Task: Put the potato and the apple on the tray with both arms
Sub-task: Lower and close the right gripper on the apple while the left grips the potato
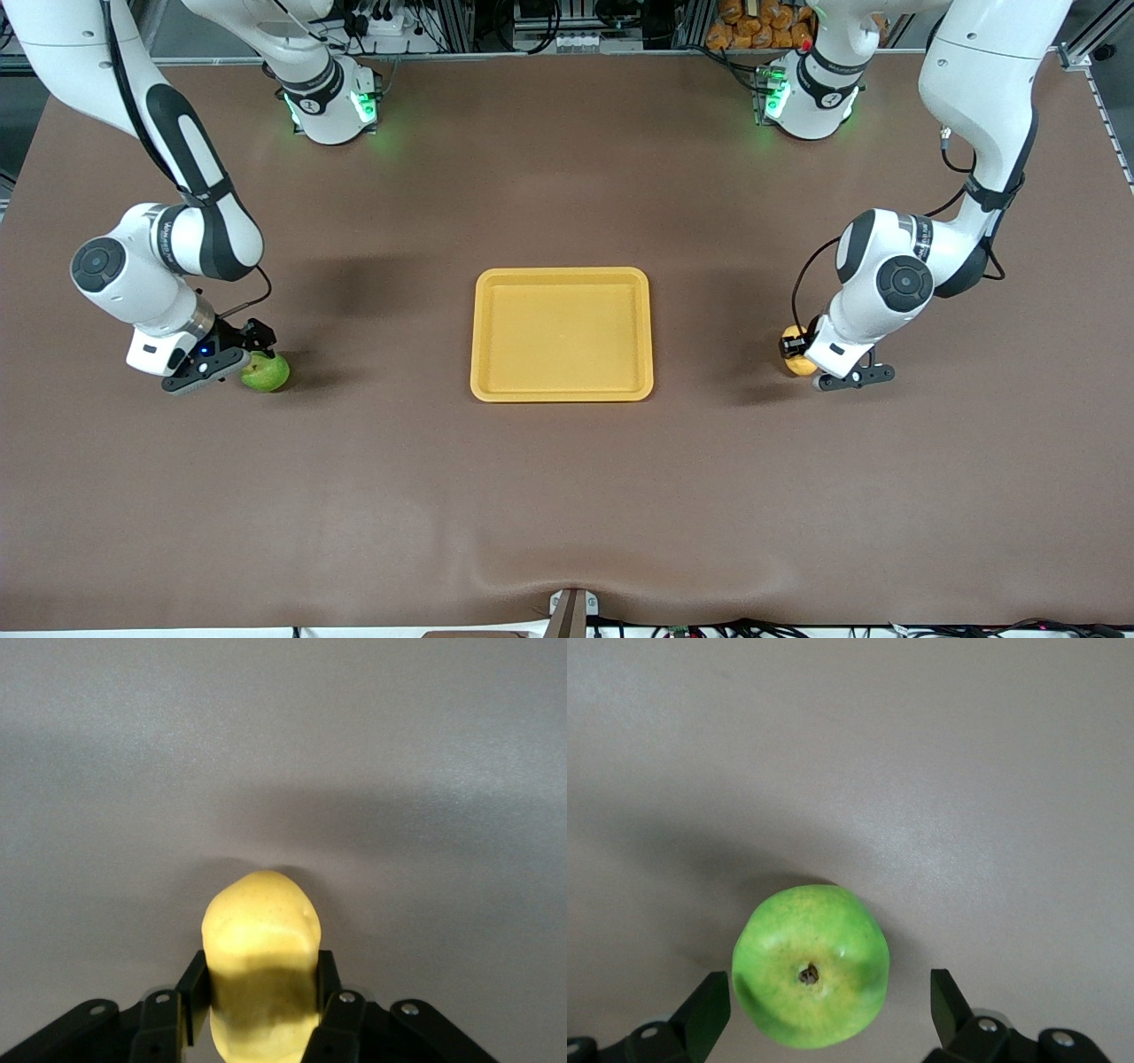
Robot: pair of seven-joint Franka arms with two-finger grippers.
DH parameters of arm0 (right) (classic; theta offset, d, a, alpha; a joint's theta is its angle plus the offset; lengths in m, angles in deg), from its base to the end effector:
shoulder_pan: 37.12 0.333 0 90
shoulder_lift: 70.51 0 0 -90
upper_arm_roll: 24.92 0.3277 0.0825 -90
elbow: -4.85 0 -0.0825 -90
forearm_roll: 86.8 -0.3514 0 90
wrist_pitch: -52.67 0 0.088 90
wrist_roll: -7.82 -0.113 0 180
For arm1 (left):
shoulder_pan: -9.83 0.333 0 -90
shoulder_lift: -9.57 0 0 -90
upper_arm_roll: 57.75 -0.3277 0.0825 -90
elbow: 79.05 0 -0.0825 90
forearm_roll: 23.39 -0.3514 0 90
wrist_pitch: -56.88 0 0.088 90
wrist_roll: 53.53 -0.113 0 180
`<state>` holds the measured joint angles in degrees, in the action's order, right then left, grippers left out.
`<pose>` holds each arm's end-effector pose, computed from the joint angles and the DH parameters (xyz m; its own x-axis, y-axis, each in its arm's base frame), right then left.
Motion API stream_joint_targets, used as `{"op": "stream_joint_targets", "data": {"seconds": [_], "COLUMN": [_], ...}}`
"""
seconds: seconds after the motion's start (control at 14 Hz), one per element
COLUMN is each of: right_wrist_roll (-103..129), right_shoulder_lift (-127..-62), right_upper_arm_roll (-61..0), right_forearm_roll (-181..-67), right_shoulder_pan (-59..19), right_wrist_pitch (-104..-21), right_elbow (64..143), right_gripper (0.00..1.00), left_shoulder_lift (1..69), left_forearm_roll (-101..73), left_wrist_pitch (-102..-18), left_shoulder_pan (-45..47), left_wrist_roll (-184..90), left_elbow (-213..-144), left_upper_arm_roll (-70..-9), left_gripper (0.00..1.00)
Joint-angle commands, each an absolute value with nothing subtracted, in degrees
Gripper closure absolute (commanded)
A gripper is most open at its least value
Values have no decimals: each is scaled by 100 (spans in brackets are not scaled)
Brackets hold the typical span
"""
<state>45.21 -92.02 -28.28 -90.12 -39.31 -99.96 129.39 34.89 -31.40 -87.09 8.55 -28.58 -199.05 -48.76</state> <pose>0.5593 -0.0551 0.2604 0.8665 0.4894 0.0983 0.4856 -0.8720 0.0614 0.5594 -0.0998 0.2398 0.9877 0.1561 -0.0086 0.1560 -0.9876 -0.0189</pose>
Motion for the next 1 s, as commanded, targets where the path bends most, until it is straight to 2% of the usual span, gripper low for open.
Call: {"op": "stream_joint_targets", "data": {"seconds": [0.0,0.21,0.29,0.36,0.43,0.5,0.93], "right_wrist_roll": [4702,4702,4702,4684,4658,4640,4649], "right_shoulder_lift": [-9248,-9476,-9494,-9486,-9486,-9459,-8951], "right_upper_arm_roll": [-2782,-2676,-2659,-2659,-2659,-2650,-2623], "right_forearm_roll": [-9075,-9075,-9075,-9075,-9075,-9084,-9075], "right_shoulder_pan": [-3941,-3923,-3932,-3932,-3950,-3950,-3915], "right_wrist_pitch": [-10096,-10201,-10202,-10202,-10202,-10202,-9826], "right_elbow": [13009,13009,13009,13009,13001,13001,12817], "right_gripper": [0,0,35,76,96,100,100], "left_shoulder_lift": [3234,2997,2944,2934,2926,2925,3031], "left_forearm_roll": [-3305,-3305,-3305,-3305,-3305,-3305,-3297], "left_wrist_pitch": [-8473,-8103,-8007,-7936,-7866,-7822,-7312], "left_shoulder_pan": [851,799,772,755,746,746,649], "left_wrist_roll": [-2707,-2707,-2707,-2707,-2707,-2699,-2374], "left_elbow": [-19928,-19858,-19840,-19779,-19753,-19674,-19059], "left_upper_arm_roll": [-4835,-4800,-4773,-4747,-4694,-4650,-4255], "left_gripper": [98,100,100,100,100,100,100]}}
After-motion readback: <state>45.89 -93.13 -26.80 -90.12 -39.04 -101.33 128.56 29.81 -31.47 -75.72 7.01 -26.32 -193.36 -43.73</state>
